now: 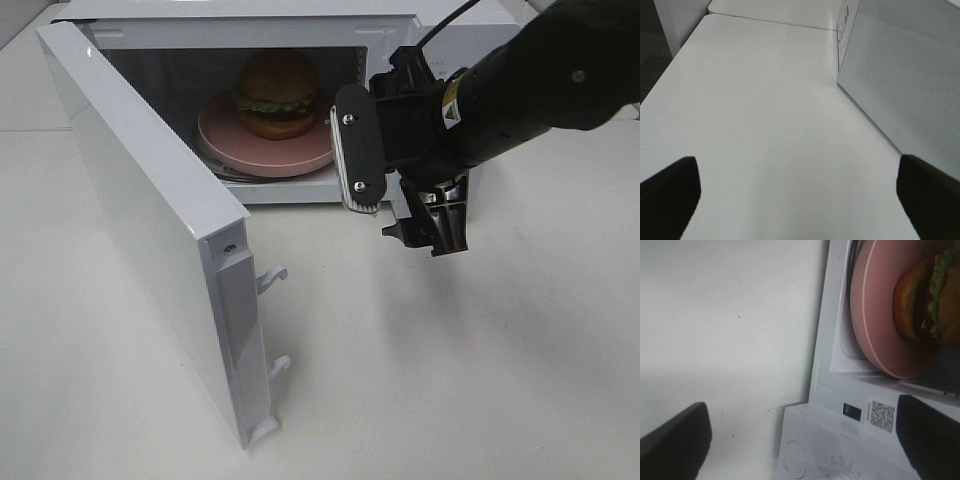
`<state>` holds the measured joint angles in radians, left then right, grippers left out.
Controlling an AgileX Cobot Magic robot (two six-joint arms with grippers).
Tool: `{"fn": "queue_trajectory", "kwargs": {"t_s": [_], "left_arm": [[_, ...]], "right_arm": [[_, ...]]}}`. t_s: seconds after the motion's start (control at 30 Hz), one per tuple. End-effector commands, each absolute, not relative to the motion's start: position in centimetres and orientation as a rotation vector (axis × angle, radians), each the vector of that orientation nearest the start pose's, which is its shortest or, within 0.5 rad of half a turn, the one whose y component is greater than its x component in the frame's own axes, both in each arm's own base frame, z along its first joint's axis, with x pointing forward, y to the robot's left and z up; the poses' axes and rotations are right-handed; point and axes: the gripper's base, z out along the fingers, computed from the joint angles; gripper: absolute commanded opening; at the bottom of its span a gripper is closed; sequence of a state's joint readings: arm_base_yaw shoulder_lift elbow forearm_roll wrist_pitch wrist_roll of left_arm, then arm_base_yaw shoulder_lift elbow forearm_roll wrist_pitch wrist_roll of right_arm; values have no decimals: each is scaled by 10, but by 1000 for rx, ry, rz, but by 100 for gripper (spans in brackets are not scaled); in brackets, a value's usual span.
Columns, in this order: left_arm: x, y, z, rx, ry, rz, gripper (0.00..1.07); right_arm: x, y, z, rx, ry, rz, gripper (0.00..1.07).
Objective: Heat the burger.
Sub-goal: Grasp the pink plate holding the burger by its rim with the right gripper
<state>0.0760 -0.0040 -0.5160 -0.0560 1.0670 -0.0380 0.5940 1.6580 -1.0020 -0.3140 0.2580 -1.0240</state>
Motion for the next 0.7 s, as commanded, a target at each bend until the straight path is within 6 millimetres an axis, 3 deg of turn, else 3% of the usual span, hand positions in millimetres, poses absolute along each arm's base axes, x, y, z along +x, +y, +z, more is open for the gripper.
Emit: {"fn": "queue_trajectory", "kwargs": {"t_s": [0.03,0.7], "left_arm": [[-9,-5,281,-120,2019,-45,100],[-9,-5,281,-120,2019,-45,100]], "right_arm": [[309,201,216,-1936,1432,-424,96],[363,239,186,-1906,1433,-411,94]]}}
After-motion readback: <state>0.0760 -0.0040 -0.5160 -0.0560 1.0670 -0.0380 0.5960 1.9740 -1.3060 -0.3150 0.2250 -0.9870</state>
